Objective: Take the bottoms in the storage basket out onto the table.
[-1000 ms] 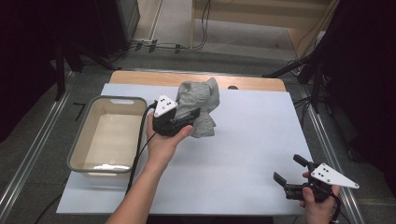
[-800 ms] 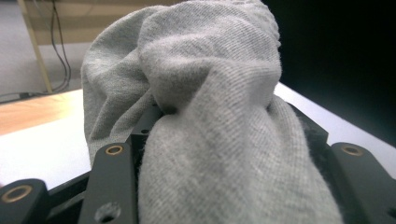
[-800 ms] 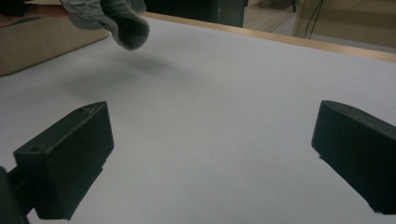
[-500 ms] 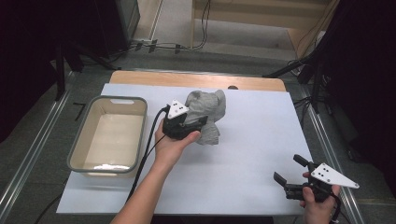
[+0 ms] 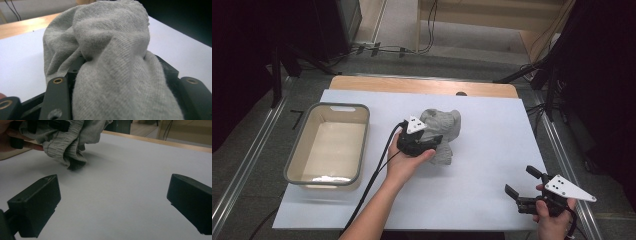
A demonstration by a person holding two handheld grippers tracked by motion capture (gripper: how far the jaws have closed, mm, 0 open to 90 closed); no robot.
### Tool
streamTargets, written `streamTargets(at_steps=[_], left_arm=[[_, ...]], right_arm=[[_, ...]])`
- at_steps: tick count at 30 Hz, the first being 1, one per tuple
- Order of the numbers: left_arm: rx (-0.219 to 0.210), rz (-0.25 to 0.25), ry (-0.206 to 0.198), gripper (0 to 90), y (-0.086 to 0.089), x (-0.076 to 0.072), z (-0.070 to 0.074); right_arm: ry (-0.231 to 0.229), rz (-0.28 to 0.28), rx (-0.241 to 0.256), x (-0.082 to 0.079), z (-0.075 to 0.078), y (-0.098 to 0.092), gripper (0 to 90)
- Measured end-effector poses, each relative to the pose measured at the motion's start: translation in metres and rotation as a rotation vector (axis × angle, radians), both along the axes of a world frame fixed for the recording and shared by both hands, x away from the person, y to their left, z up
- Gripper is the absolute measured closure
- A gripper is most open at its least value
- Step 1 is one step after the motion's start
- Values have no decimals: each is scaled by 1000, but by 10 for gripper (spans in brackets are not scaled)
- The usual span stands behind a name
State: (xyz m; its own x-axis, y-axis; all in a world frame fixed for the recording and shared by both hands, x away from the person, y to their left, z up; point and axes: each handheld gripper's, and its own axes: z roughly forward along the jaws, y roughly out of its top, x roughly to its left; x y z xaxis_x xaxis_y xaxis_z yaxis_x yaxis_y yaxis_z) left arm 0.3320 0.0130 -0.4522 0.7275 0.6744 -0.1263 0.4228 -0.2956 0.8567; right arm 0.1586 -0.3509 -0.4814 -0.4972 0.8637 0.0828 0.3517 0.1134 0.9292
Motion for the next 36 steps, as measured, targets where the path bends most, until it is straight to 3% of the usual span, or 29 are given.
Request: streamTargets(at_steps=[5,9,17,23,25,28,36], left_arm=[[41,-28,24,344,-7,-3,-7],[50,-53,34,280,-12,-5,-12],[5,-75,59,142,-10,-8,-6],[-40,-79,70,136,-2,-9,7],[-56,-88,44,136,1,-12,14],[-35,-113,26,139,1,-15,22],[-75,-120,-21,133,14,-24,34]], right_arm=[[0,2,-3,0,0,1,0],[0,1,-4,0,0,1,0],[0,-2,-3,0,0,1,0],[0,-4,-5,0,0,1,0],[-1,-6,-6,0,0,1,0],[0,-5,-6,0,0,1,0],[-1,-8,-7,0,0,1,0]])
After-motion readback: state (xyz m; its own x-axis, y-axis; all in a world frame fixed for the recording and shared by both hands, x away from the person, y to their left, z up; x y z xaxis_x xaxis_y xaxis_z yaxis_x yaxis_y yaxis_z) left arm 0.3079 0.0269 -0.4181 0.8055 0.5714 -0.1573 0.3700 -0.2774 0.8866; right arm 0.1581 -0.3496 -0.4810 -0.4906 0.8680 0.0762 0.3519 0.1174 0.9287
